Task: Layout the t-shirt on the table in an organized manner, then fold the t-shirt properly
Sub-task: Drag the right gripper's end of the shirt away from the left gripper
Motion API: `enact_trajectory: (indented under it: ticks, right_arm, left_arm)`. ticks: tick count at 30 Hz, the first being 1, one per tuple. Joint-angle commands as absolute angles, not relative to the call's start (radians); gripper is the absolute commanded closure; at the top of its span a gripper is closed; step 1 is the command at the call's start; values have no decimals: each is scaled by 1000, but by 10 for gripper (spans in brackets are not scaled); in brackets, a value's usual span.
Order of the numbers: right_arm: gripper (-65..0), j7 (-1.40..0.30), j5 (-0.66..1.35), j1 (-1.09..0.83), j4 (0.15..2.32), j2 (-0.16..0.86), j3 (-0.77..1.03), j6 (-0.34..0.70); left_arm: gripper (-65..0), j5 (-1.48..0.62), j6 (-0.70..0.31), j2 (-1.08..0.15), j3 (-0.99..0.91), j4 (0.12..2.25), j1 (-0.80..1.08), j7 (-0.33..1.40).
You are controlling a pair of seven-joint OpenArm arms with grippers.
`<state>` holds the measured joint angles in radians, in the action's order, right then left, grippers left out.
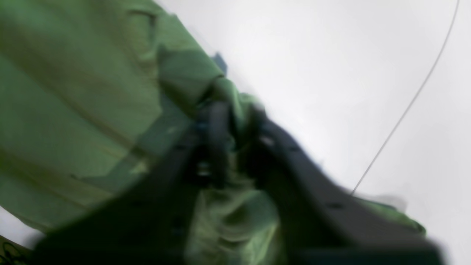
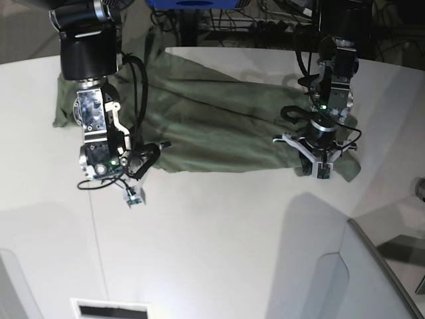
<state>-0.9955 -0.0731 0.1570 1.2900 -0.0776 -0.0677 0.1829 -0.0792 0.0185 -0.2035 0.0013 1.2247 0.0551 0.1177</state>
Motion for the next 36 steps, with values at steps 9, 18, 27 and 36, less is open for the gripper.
enact_trajectory:
  ticks: [9,18,27,36]
  right_arm:
    - [-6,-1063,-71,200,1488,-77,-77,183]
    - [-6,-952,-73,278,1590,-74,-81,189]
    - [-12,-492,-76,348,1277,-42,-84,189]
    - [-8,-417,-76,361,1066,-25,-79,189]
  left_arm:
    - [0,-77,21,-213,-2,1241,42,91]
    - [0,-71,21,-214,-2,1241,39,91]
    - [0,-71,21,-214,-2,1241,39,91]
    - [0,-71,21,-222,-2,1241,38,91]
